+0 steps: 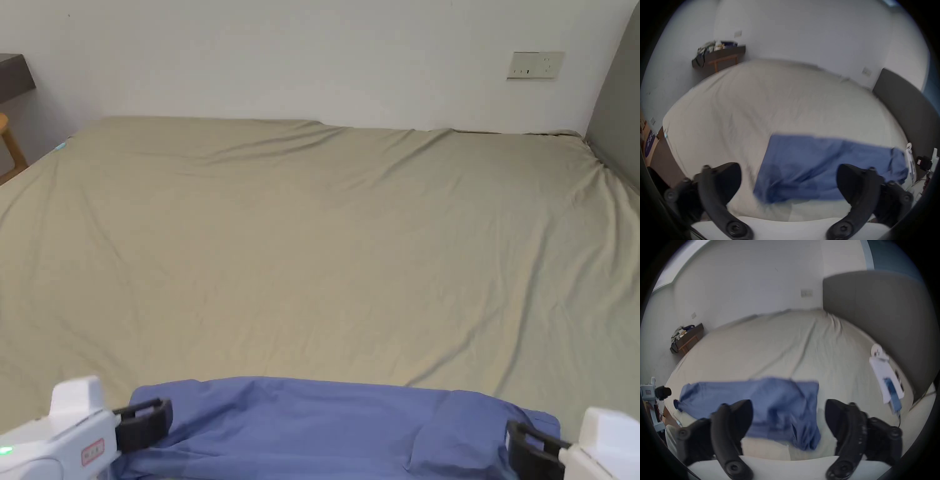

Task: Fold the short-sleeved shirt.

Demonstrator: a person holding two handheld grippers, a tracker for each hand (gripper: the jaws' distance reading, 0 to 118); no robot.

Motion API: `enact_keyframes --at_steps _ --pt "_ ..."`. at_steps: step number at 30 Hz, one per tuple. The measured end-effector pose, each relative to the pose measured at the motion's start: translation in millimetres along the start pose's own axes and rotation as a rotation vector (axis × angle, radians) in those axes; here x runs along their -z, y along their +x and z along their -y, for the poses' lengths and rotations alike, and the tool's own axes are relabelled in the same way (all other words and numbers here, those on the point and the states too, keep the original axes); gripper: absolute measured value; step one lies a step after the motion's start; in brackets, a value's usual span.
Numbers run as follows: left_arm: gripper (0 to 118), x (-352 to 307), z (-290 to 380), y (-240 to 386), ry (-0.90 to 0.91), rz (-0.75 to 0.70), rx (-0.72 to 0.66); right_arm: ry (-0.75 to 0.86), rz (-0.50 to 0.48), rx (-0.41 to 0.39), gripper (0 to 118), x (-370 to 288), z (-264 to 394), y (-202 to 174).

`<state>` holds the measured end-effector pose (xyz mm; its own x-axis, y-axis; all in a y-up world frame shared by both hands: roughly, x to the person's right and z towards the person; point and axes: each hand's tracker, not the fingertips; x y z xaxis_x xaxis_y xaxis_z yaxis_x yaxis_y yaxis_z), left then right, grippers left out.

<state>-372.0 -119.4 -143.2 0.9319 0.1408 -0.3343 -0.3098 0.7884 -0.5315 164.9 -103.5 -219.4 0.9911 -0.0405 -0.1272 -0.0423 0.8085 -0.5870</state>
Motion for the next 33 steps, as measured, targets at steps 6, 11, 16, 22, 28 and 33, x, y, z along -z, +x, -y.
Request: enact_keyframes --at_steps 6,11,16,22,28,33 --pt "117 -51.3 -52.0 61.2 0.36 0.036 0.104 0.321 -0.013 -0.064 103 -48.0 -62.7 -45.8" --pt "116 -69.3 -64.3 99.5 0.556 0.006 0.184 0.482 0.016 -0.102 104 -71.3 -84.1 -76.9" --pt "103 -75.2 -62.9 114.4 0.598 0.008 0.209 0.568 0.079 -0.139 104 -79.5 -86.0 -91.4" --pt "0 -74.3 -63.9 116.2 0.591 0.028 0.232 0.58 0.107 -0.165 2 -78.0 -85.9 -94.9" --pt "0 -72.8 -67.5 113.9 0.578 0.029 0.225 0.571 0.099 -0.158 2 -74.5 -84.1 -94.8" --pt "0 -66.0 -70.4 103.7 0.519 0.047 0.208 0.563 0.099 -0.159 2 -70.8 -83.8 -95.9"
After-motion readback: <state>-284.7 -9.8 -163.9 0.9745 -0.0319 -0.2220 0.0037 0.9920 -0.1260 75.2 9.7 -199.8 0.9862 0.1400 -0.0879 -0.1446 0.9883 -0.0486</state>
